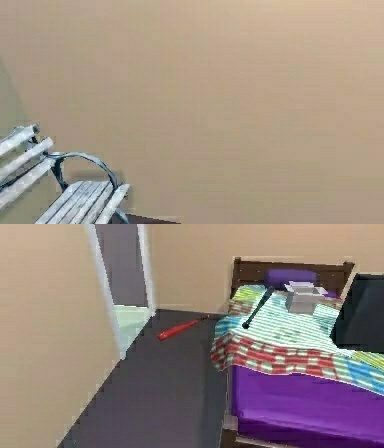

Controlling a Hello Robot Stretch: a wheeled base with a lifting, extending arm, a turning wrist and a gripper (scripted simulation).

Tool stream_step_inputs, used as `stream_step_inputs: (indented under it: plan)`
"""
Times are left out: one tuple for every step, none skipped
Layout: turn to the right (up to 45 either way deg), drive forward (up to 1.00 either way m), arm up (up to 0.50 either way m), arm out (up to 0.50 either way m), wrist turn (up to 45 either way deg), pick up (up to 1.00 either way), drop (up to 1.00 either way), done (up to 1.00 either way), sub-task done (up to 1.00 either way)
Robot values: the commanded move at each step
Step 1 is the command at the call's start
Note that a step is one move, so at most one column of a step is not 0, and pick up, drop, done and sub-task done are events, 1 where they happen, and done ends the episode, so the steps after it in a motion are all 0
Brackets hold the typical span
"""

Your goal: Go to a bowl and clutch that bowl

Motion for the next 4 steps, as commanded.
stream_step_inputs:
  plan:
    - [45.0,0.00,0.00,0.00,0.0,0.00,0.00,0.00,0.00]
    - [24.0,0.00,0.00,0.00,0.0,0.00,0.00,0.00,0.00]
    - [0.0,0.50,0.00,0.00,0.0,0.00,0.00,0.00,0.00]
    - [12.0,0.00,0.00,0.00,0.0,0.00,0.00,0.00,0.00]
